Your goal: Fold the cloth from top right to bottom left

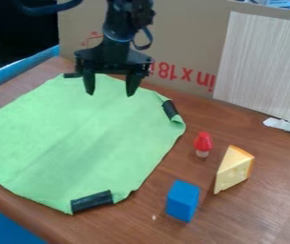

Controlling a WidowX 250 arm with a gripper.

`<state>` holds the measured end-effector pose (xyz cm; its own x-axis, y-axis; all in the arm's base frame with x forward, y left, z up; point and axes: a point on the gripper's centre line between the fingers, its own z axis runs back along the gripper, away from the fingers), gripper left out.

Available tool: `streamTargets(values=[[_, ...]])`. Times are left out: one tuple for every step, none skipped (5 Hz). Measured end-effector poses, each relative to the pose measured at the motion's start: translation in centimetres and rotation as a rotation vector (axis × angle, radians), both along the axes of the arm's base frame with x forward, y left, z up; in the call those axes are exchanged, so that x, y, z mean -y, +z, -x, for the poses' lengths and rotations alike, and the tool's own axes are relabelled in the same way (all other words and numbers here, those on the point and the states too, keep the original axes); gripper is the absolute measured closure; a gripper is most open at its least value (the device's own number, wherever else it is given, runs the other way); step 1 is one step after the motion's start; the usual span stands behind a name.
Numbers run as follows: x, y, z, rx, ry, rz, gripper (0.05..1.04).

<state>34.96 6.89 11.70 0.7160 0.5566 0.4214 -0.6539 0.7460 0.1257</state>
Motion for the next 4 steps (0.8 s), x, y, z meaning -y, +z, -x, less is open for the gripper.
streamTargets(values=[[1.4,-1.1,-2.6,-0.027,0.017,-0.008,0.083],[2.3,-1.8,-4.6,-0.014,0.033,-0.011,0.083],[3.4,-2.7,-5.7,-0.028,0.023,-0.028,0.083],[5.0,-2.9,-5.9,-0.030,-0.003,-0.025,0.083]])
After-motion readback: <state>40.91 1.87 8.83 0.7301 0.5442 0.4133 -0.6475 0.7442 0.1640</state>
